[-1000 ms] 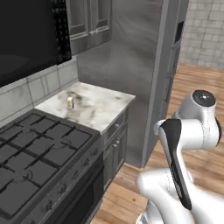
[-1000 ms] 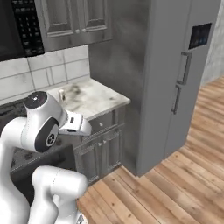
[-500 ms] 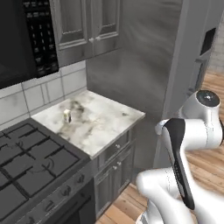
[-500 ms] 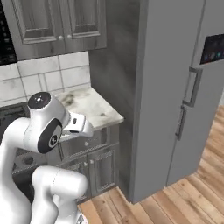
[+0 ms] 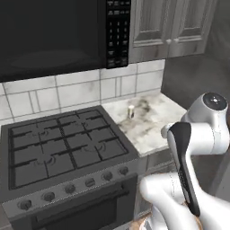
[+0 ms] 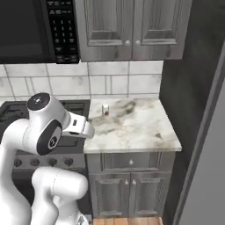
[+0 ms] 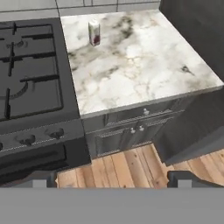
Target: Move the drinks to the dining counter.
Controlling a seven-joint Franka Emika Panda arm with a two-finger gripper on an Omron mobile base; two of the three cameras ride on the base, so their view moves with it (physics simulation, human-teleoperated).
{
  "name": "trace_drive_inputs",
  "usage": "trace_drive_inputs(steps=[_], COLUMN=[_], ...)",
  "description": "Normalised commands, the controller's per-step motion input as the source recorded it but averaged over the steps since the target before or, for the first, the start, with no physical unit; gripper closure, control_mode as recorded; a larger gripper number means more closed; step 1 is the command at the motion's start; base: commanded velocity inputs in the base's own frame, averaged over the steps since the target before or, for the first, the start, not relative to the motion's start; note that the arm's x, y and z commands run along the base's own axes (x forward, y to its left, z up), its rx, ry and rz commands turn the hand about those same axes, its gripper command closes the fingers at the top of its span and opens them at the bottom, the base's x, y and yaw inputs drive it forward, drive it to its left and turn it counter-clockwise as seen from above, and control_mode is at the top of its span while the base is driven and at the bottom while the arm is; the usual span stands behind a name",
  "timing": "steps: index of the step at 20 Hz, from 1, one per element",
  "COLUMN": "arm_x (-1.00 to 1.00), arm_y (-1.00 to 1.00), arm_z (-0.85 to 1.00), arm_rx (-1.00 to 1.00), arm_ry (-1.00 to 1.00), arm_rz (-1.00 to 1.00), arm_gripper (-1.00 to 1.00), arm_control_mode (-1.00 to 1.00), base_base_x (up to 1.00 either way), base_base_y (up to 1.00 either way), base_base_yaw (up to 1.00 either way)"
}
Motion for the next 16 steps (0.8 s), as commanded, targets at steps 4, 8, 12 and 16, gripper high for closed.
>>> trace_drive_inputs(steps=[4, 8, 12, 16], arm_x=[0.0, 0.0, 0.0, 0.0], arm_y=[0.0, 0.0, 0.0, 0.0], arm_z=[0.0, 0.0, 0.0, 0.0], arm_rx=[0.0, 0.0, 0.0, 0.0], arm_ry=[0.0, 0.0, 0.0, 0.0], arm_rz=[0.0, 0.0, 0.0, 0.0], arm_gripper=[-1.0, -1.0, -1.0, -1.0], arm_control_mode=[1.0, 1.0, 1.0, 1.0], base_base_x=[0.63, 0.6, 0.44, 0.31], base_base_y=[0.0, -0.07, -0.46, -0.6], base_base_yaw=[0.52, 0.17, -0.02, -0.05])
